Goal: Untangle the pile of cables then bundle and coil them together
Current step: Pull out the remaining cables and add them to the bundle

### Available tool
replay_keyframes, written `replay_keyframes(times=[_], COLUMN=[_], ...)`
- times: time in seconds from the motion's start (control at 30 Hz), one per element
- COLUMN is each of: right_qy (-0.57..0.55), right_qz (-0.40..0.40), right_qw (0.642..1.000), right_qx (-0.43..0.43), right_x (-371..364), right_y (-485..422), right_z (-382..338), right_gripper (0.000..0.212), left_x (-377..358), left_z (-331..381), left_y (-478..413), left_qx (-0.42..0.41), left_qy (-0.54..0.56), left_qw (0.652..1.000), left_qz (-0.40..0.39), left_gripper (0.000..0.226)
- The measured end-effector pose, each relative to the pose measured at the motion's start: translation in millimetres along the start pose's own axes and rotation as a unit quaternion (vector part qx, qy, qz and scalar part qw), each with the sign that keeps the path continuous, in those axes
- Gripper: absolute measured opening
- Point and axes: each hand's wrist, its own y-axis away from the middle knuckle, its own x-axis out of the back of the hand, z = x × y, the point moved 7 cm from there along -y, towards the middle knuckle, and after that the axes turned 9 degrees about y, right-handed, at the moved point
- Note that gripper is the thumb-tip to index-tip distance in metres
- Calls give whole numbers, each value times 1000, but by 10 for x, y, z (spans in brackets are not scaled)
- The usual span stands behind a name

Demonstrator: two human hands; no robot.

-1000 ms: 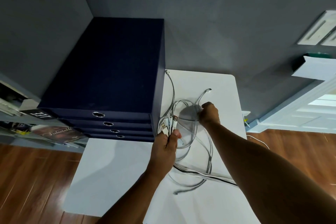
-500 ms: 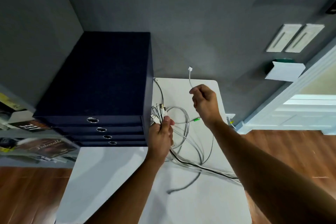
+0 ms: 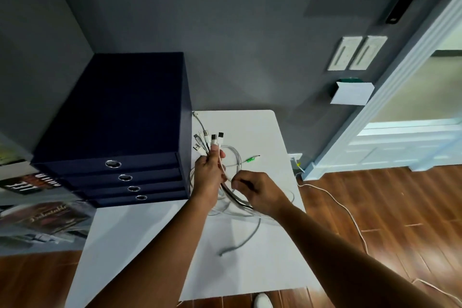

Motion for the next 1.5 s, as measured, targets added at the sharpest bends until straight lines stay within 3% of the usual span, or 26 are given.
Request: replay_keyframes(times=[0.13,0.3,0.37,0.53,0.7,0.83,0.93,1.03,1.2,1.37,1.43,1.5], right_qy=[1,-140,-186,-226,-207,-84,-58,-3,-45,-227,-222,-195], right_qz=[-22,127,140,102,74,88,38,34,28,30,15,-22], right_qw=[999,979,968,966,973,992,998,999,999,972,973,980], right_qx=[-28,-81,-97,-70,-74,-33,-5,6,4,-45,-52,-43], right_x=[62,401,437,389,324,309,228,243,257,112,-11,-143], right_y=[28,-191,-284,-356,-398,-428,-447,-457,-405,-295,-146,29], right_z=[25,-177,-247,-419,-453,-503,-600,-628,-577,-380,-317,-281], right_gripper=[17,13,7,5,3,34,46,44,37,42,51,45], left_x=[-6,-29,-41,25,72,78,37,-3,-30,-50,-47,-44], left_z=[13,29,26,-18,-67,-80,-58,-7,7,55,111,169], left_y=[107,281,329,364,380,408,442,463,495,509,456,405], left_qx=[-31,-82,-80,4,10,34,54,66,93,34,-2,-34], left_qy=[-37,-97,-102,-20,22,9,0,24,64,20,18,19], left_qw=[999,990,988,994,990,987,984,981,979,993,997,998], left_qz=[-23,-63,-85,-109,-140,-155,-170,-179,-172,-111,-79,-54], left_gripper=[41,48,47,39,40,41,35,34,31,33,38,42])
